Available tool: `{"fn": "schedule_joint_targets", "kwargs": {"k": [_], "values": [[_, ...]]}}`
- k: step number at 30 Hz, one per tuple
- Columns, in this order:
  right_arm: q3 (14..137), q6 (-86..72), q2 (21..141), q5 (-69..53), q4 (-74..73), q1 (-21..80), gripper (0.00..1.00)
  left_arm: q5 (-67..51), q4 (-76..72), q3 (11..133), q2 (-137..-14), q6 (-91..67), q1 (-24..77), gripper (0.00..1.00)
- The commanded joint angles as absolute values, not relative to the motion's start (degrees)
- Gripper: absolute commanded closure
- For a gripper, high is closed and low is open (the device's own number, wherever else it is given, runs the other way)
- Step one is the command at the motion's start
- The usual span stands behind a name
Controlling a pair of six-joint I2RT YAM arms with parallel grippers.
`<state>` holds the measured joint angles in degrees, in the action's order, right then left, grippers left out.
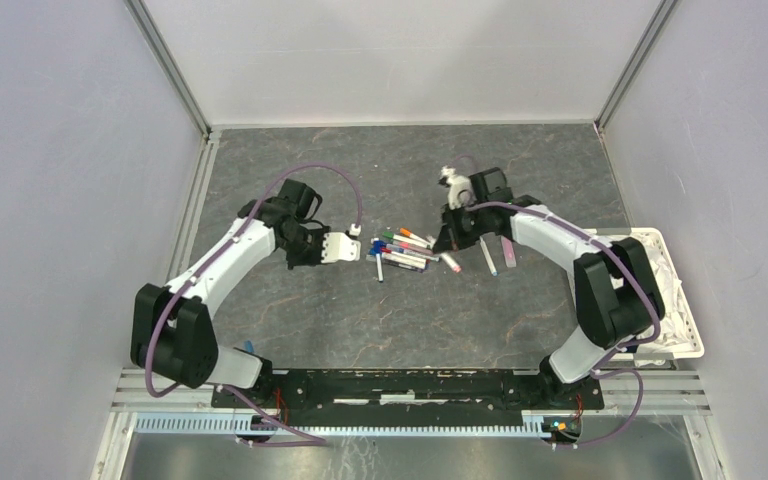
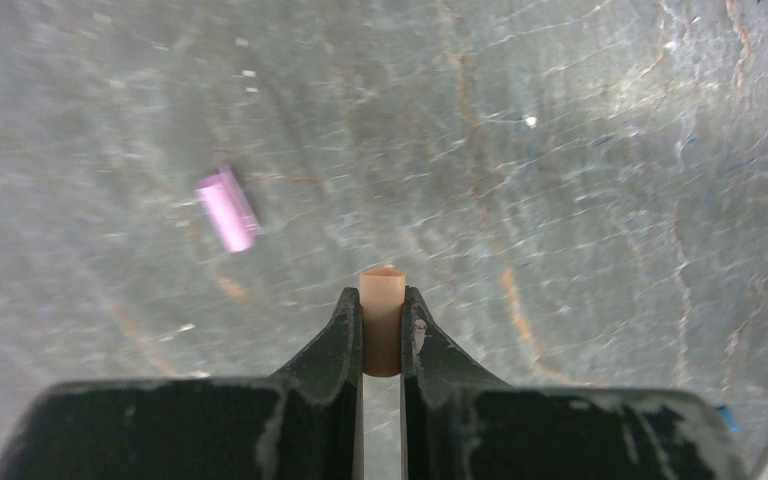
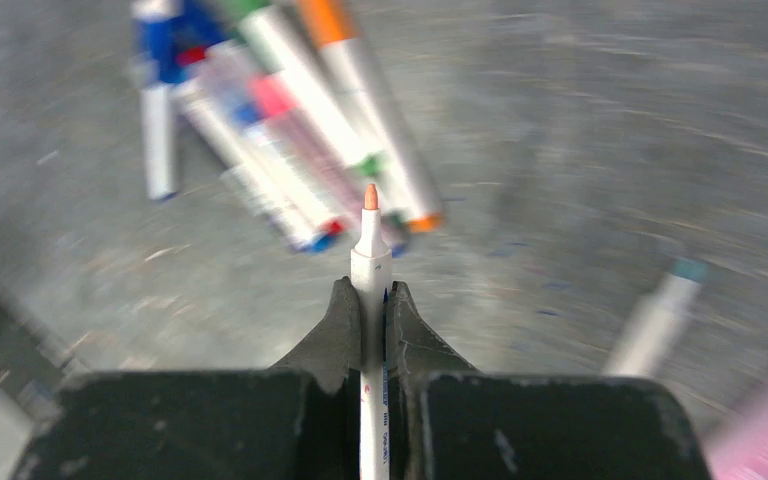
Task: Open the pen caps
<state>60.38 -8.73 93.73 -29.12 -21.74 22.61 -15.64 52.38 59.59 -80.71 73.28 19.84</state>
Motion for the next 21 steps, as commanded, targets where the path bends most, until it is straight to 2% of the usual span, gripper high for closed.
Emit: {"fn": "schedule_joint_targets", "kwargs": {"k": [1,11,16,21], "values": [[59.03,-11.61,91.46,-3.45,-20.03,21.40,1.00,-16.21,41.19,53.98,-81.95,65.62,19.79,0.98],[56.59,-13.36,92.06,12.87,-16.66,18.78,1.00,-11.29,31.05,49.97,-88.77,61.00,19.67,0.84],[55.13,-12.65,92.35,13.63,-14.82,17.24,1.00,-10.28,29.08,50.26,-91.72,59.76,19.69,0.82],[54.86,-11.62,94.42,13.43,-14.81,16.73,1.00,-11.47,30.69,51.45,-92.02,59.02,19.64,0.72]]}}
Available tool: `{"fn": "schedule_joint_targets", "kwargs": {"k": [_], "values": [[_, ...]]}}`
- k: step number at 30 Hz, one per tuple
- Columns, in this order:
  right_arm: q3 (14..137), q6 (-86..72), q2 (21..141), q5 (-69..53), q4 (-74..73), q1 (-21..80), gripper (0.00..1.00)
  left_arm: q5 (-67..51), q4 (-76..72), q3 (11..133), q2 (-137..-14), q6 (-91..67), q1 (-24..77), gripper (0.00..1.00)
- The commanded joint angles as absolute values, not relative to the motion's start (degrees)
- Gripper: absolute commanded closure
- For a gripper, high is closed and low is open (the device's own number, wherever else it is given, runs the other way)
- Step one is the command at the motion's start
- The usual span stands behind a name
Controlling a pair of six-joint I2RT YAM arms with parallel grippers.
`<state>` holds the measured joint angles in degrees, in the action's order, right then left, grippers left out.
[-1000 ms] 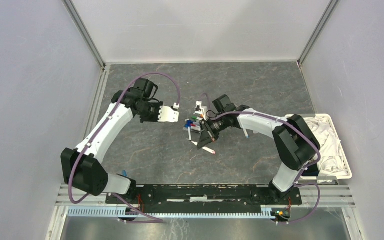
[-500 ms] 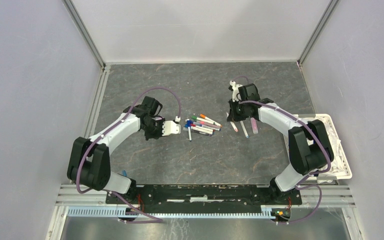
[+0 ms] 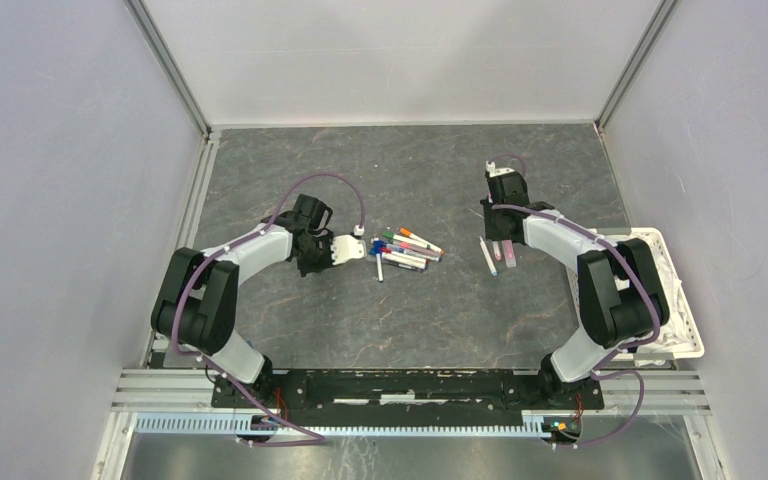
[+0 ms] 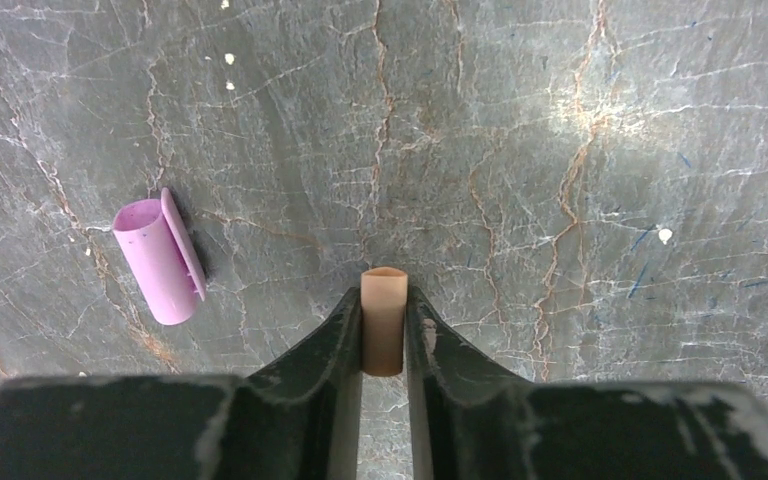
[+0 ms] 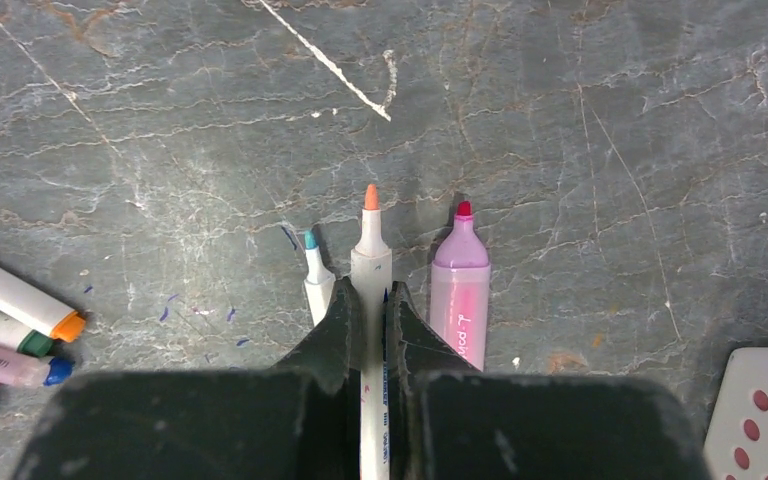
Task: Open the pen caps
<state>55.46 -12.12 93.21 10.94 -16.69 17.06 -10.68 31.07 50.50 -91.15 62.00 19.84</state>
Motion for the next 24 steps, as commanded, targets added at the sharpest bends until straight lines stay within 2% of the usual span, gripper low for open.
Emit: {"fn": "schedule_joint_targets", "kwargs": {"k": [1,4,7,8,15,16,17,24], "values": [[54.61,-11.51,94.64,13.38,-14.55,16.75,1.00,-12.17,31.53,51.94,-91.94,58.83,19.68,0.67],[54.08,-11.29,95.17,12.43,-14.24,16.67,1.00,-14.15,34.78,53.62,-91.47,58.41,19.68,0.49],[53.66,-11.27,95.44,11.85,-14.22,16.69,0.94,-15.64,37.86,55.97,-90.49,57.91,19.69,0.44],[53.55,-11.20,95.37,11.95,-14.24,16.65,0.92,-16.12,39.08,57.02,-90.04,57.86,19.69,0.31],[55.15,-11.32,93.31,12.14,-15.59,16.72,0.75,-20.08,46.47,65.82,-86.38,56.07,19.69,0.25],[55.79,-11.31,92.92,11.91,-15.90,16.71,0.71,-20.63,47.80,67.65,-85.92,55.69,19.63,0.07],[56.41,-11.26,92.57,11.62,-16.20,16.73,0.69,-21.02,49.45,70.22,-85.62,55.08,19.64,0.01],[59.81,-11.04,89.98,9.80,-16.08,18.60,0.53,-16.11,54.94,84.08,-83.37,49.88,19.69,0.00]]}}
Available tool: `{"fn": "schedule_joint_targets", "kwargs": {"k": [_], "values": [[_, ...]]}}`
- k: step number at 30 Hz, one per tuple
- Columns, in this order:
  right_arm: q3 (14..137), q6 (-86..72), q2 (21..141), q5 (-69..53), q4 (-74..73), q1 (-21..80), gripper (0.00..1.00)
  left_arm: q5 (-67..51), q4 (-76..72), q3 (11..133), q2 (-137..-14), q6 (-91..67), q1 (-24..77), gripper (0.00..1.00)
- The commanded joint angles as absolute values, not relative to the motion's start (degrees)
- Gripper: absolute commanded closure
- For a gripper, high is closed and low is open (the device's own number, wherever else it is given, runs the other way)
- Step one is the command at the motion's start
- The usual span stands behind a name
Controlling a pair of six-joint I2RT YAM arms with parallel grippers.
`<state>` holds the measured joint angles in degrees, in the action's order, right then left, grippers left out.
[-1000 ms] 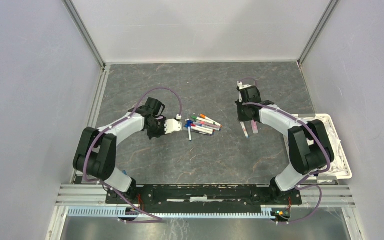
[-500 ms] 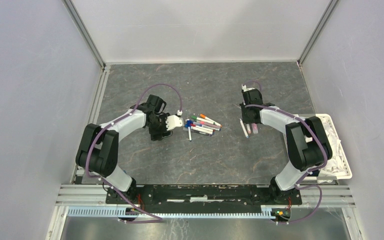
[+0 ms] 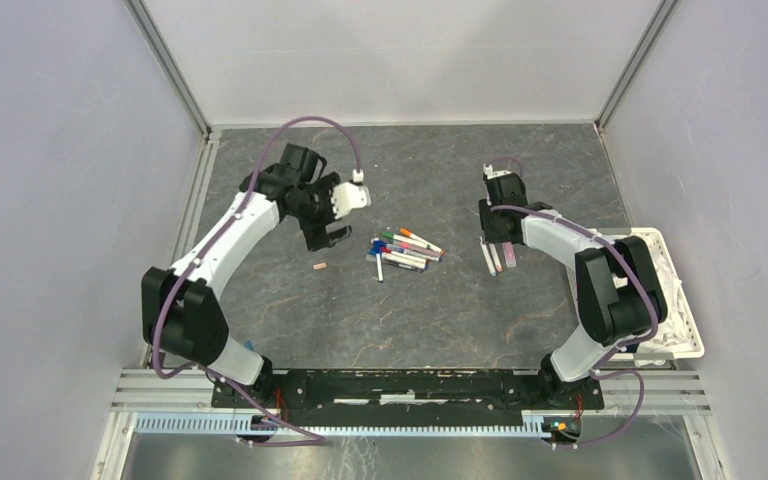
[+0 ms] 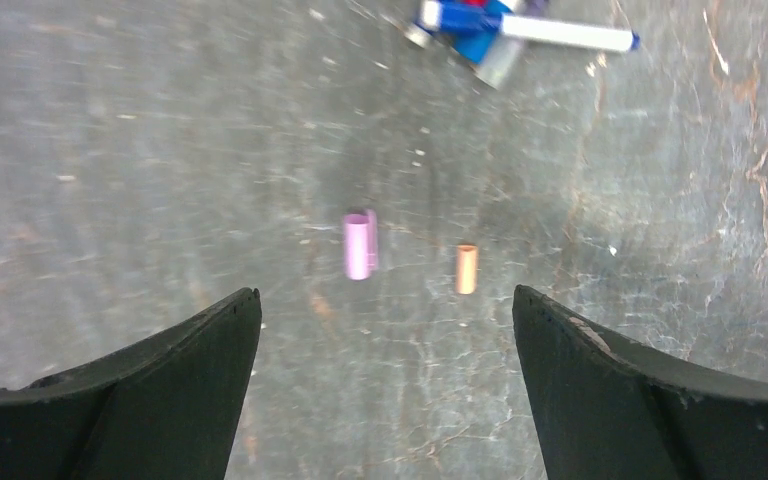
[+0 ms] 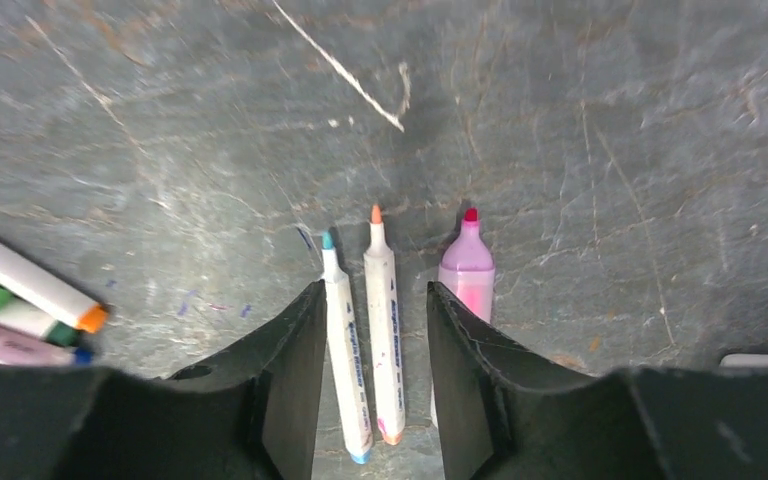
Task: Open the pen caps
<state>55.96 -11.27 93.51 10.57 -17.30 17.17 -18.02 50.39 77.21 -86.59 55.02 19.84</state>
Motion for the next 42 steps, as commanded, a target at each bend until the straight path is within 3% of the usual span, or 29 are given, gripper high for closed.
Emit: {"fn": "schedule_joint_targets", "kwargs": {"k": [1,9,18,33,42], "values": [[60.58,-10.41,89.98,9.46,-15.69,19.73,0.52,-15.16,55.25,85.39,-82.71,50.19,19.67,0.00],[71.84,-0.42,99.52,-1.96,-16.48,29.81,0.52,-9.50,43.91,81.56,-72.46,43.92,19.38,0.00],[82.19,2.11,112.62,-4.10,-20.22,33.22,0.61,-15.11,54.05,81.29,-77.28,44.04,19.48,0.00],[76.69,3.75,115.19,-0.36,-19.99,33.13,0.67,-20.84,55.28,78.52,-74.89,44.80,19.50,0.00],[68.84,2.38,110.26,0.73,-17.15,32.33,0.58,-21.15,56.13,80.04,-76.86,45.10,19.56,0.00]]}}
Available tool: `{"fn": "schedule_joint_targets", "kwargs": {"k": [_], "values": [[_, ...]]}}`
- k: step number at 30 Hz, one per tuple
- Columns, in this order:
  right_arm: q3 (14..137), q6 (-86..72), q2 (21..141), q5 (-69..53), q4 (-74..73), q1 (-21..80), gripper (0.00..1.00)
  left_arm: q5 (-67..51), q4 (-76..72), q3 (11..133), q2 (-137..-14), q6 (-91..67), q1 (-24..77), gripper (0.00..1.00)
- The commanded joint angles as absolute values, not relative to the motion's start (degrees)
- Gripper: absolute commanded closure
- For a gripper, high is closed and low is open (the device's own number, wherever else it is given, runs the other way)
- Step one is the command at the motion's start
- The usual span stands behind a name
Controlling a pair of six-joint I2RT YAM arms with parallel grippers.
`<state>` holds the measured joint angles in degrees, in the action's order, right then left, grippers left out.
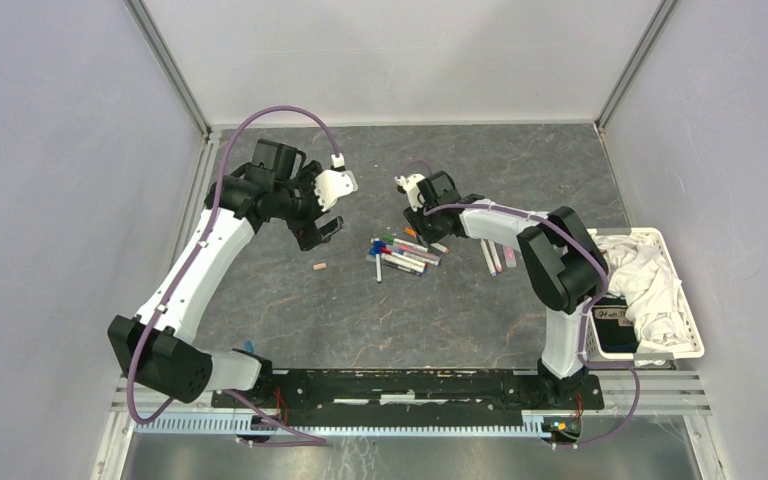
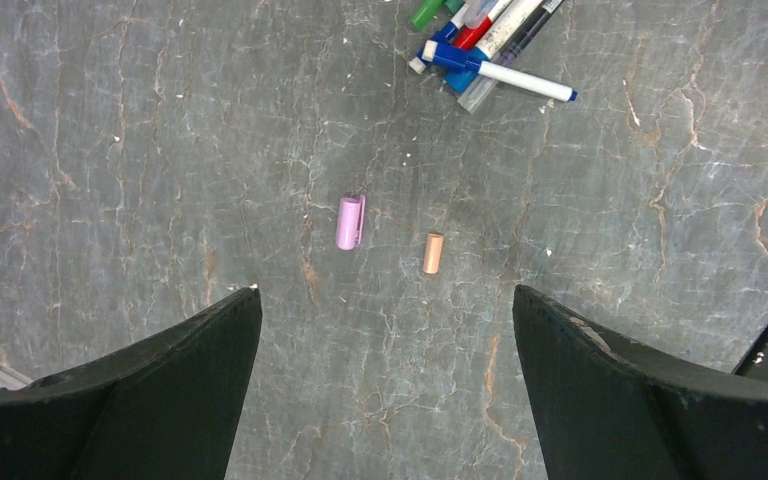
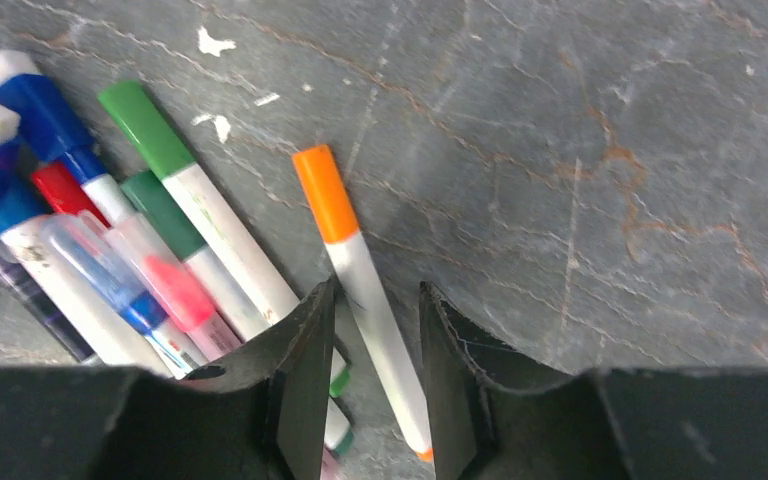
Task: Open the pen caps
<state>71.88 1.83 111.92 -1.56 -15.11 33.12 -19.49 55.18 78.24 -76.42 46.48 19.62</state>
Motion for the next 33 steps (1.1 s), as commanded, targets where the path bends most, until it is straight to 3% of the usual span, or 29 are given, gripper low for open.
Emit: {"fn": "schedule_joint_targets", "kwargs": {"k": [1,5,14,24,33], "values": [[68.29,2.14,109.58,0.63,-16.59,32.30,0.56,-21.26,56.30,80.15,-76.89,45.10,19.58,0.00],[68.17,2.07,107.47,0.55,-16.16,31.91,0.55,-21.42,56.40,80.39,-76.90,45.07,19.60,0.00],[64.40,0.79,107.48,-3.74,-15.86,30.08,0.68,-23.67,57.49,80.50,-77.40,45.61,19.58,0.00],[66.04,-2.12,102.59,-11.21,-15.32,26.14,1.00,-30.80,59.41,80.29,-78.95,50.49,19.68,0.00],[71.46,-5.55,95.94,-29.15,-24.66,28.20,1.00,-31.00,58.93,80.00,-80.82,59.38,24.17,0.00]]}}
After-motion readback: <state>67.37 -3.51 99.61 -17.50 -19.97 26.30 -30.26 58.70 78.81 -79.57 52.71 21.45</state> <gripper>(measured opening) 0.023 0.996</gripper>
